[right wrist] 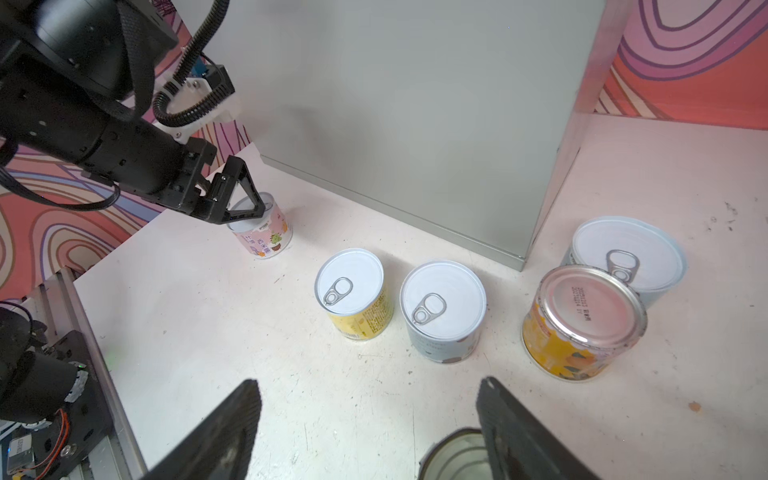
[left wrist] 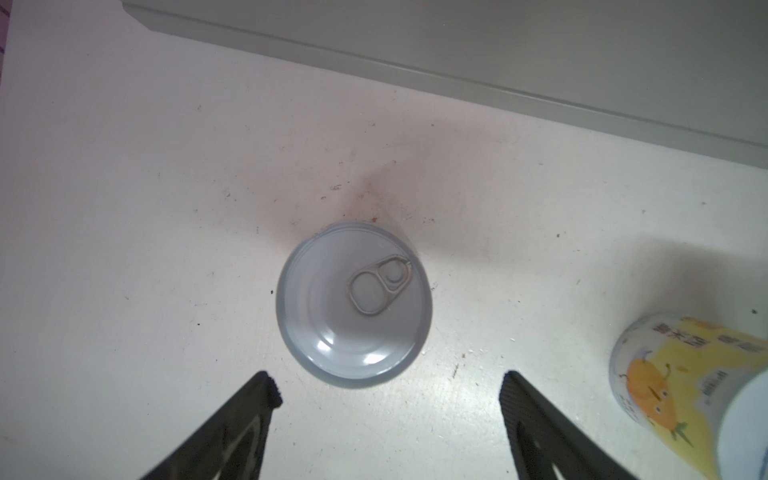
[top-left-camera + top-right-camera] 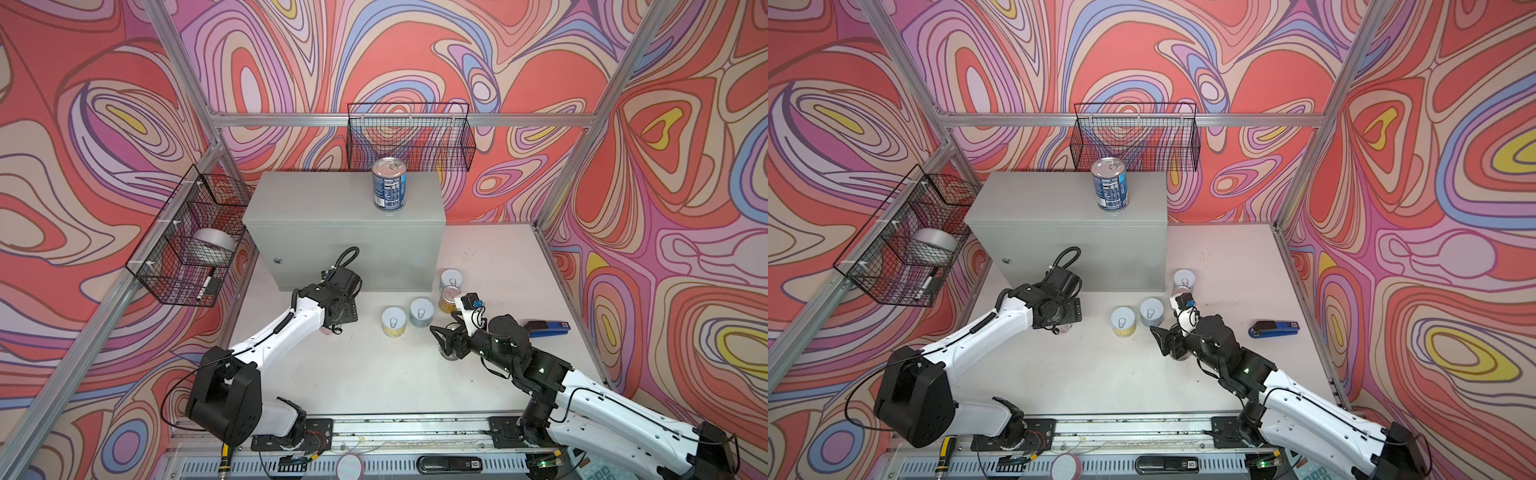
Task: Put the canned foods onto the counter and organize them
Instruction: 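Close the left gripper on the pink can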
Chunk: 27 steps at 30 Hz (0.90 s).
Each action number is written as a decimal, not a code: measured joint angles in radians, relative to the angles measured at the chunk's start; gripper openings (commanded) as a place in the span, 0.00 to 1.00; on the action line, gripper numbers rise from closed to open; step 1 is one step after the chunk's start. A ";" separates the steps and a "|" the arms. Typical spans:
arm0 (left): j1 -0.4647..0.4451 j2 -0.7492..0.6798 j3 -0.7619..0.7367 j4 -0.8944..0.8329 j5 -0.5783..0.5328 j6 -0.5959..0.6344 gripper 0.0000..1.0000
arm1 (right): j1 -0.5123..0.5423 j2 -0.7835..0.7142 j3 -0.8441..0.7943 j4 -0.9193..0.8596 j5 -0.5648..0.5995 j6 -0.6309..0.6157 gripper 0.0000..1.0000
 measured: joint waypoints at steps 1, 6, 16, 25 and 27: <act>0.004 0.000 -0.003 -0.001 0.000 0.003 1.00 | 0.000 -0.001 0.000 -0.003 0.002 -0.003 0.84; 0.021 0.000 -0.010 -0.002 0.011 0.027 1.00 | 0.000 -0.002 0.000 -0.018 0.004 -0.010 0.84; 0.092 0.041 -0.010 0.005 0.068 0.096 1.00 | 0.000 0.000 0.000 -0.026 0.022 -0.018 0.84; 0.104 0.135 0.039 0.039 0.114 0.143 1.00 | 0.000 0.017 0.000 -0.026 0.032 -0.019 0.85; 0.104 0.164 0.052 0.042 0.113 0.148 1.00 | 0.000 0.019 0.000 -0.027 0.035 -0.019 0.85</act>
